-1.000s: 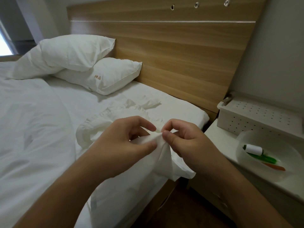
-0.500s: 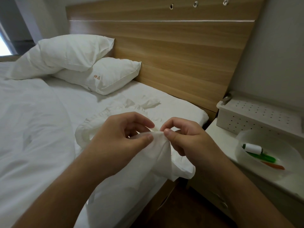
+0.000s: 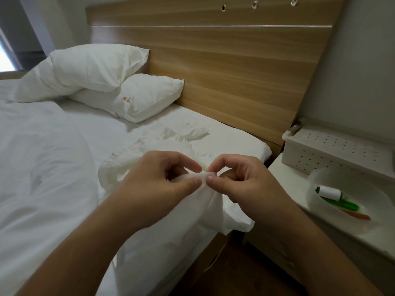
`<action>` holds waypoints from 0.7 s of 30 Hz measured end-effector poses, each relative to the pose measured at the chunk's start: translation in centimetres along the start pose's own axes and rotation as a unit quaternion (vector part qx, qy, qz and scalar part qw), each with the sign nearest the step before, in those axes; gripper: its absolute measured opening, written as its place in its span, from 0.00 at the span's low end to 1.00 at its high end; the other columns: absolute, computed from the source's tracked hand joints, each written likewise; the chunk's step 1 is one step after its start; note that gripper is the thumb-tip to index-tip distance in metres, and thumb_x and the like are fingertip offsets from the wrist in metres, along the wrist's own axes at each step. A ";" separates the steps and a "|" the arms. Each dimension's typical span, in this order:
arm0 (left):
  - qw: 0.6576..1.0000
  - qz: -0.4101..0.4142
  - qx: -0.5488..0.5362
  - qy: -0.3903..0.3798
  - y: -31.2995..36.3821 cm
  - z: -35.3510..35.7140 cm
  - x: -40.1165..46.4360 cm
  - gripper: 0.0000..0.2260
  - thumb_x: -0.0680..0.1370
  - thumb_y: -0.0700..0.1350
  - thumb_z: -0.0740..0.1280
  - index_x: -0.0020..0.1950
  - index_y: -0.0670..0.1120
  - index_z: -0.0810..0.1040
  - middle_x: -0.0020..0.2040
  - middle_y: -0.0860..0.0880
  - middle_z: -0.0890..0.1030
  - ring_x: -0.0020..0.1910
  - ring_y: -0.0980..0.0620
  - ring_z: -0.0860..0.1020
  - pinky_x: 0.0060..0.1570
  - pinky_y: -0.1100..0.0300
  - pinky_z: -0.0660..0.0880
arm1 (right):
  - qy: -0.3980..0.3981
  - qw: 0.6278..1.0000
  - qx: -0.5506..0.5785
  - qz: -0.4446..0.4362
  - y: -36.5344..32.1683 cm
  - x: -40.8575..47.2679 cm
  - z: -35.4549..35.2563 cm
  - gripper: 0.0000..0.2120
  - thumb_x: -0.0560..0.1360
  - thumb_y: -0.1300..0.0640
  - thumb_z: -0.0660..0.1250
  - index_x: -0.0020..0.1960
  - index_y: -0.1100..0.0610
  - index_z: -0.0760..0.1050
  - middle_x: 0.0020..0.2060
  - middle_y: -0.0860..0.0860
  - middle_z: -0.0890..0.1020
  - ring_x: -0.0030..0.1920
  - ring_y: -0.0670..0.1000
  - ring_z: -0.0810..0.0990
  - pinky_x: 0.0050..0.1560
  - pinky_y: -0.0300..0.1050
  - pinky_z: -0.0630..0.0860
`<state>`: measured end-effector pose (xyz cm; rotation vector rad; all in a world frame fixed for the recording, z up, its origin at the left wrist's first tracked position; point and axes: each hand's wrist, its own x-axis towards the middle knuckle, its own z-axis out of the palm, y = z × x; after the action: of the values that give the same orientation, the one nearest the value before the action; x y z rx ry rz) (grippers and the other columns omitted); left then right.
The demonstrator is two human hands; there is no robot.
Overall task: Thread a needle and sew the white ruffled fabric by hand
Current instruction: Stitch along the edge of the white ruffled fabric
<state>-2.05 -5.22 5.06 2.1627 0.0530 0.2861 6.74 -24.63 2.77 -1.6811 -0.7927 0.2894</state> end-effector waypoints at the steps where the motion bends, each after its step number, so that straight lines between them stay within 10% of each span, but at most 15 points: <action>1: 1.000 -0.007 0.008 -0.010 -0.1 0.0 0.0 0.05 0.78 0.53 0.75 0.53 0.57 0.87 0.39 0.51 0.86 0.39 0.51 0.84 0.40 0.55 0.81 | 0.000 1.000 -0.002 -0.002 0.0 0.0 0.0 0.04 0.79 0.57 0.71 0.46 0.52 0.83 0.28 0.63 0.71 0.29 0.52 0.67 0.31 0.40 0.68; 11: 0.998 -0.043 0.000 -0.048 0.4 0.2 -0.1 0.23 0.66 0.74 0.68 0.47 0.60 0.88 0.43 0.42 0.86 0.47 0.38 0.84 0.47 0.37 0.82 | 0.005 0.999 -0.032 -0.015 0.1 -0.1 0.1 0.02 0.79 0.57 0.72 0.48 0.54 0.83 0.27 0.62 0.71 0.27 0.50 0.66 0.30 0.43 0.66; 14: 0.998 -0.045 -0.004 -0.052 0.5 0.2 -0.1 0.25 0.66 0.77 0.70 0.46 0.59 0.89 0.41 0.43 0.86 0.46 0.37 0.84 0.42 0.45 0.81 | 0.011 0.999 -0.041 -0.018 0.2 0.0 0.1 0.02 0.78 0.56 0.73 0.47 0.54 0.83 0.26 0.54 0.70 0.27 0.49 0.66 0.31 0.44 0.67; 21: 0.998 -0.056 -0.014 -0.020 0.3 0.1 0.1 0.06 0.79 0.53 0.73 0.46 0.57 0.90 0.40 0.51 0.87 0.43 0.51 0.86 0.46 0.48 0.83 | -0.005 0.993 0.040 0.113 -1.8 0.4 -0.2 0.08 0.82 0.60 0.66 0.58 0.53 0.81 0.28 0.56 0.65 0.28 0.49 0.62 0.29 0.41 0.63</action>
<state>-1.97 -5.48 5.30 2.1288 0.1467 0.1790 6.55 -24.38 4.55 -1.6958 -0.5898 0.4800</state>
